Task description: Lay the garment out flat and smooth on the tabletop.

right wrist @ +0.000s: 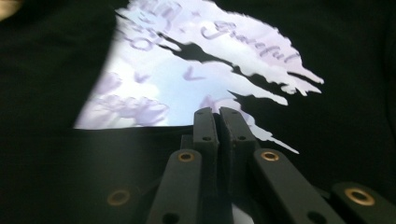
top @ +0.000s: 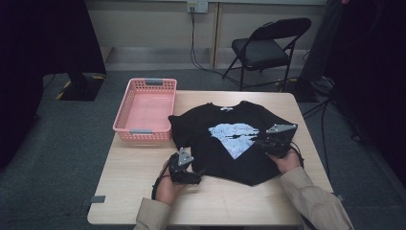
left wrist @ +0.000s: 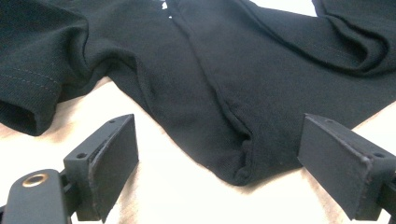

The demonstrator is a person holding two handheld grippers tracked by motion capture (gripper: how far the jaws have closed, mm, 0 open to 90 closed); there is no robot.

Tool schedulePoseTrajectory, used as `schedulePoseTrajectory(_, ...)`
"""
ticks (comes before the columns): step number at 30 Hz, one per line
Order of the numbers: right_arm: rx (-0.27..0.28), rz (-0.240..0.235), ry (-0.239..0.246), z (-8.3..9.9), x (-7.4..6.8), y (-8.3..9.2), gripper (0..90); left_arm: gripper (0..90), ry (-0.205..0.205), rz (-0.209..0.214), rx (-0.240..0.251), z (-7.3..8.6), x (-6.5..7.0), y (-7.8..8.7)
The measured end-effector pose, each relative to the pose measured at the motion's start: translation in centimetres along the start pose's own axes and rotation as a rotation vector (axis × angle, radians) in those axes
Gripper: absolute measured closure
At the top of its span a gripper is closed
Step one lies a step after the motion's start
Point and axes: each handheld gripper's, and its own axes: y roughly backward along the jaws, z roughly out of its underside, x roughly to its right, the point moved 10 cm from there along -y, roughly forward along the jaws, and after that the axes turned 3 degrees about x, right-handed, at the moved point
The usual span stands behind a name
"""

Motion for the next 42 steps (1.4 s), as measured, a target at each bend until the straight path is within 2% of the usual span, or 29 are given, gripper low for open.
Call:
schedulePoseTrajectory(3,0.041,-0.038,0.004,-0.2,-0.8,1.5,85.7,12.0,0.000,0.000,0.000,0.0,0.0,0.0)
schedulePoseTrajectory(12,0.091,-0.088,0.021,0.4,-2.1,4.1,85.8,12.0,-0.003,0.000,-0.001,0.0,0.0,0.0)
schedulePoseTrajectory(13,0.106,-0.101,0.025,0.6,-2.5,4.7,85.8,12.0,-0.003,-0.001,-0.001,0.0,0.0,0.0)
schedulePoseTrajectory(19,0.130,-0.127,0.040,1.2,-3.6,6.2,85.8,12.0,-0.002,-0.001,-0.001,0.0,0.0,0.0)
schedulePoseTrajectory(24,0.140,-0.148,0.071,2.6,-5.0,7.6,85.9,12.0,-0.003,0.000,-0.001,0.0,0.0,0.0)
schedulePoseTrajectory(35,0.131,-0.170,0.070,5.6,-5.9,9.9,85.8,12.0,-0.002,0.000,-0.001,0.0,0.0,0.0)
schedulePoseTrajectory(42,0.126,-0.146,0.059,7.1,-5.9,10.7,85.8,12.1,-0.001,0.000,0.000,0.0,0.0,0.0)
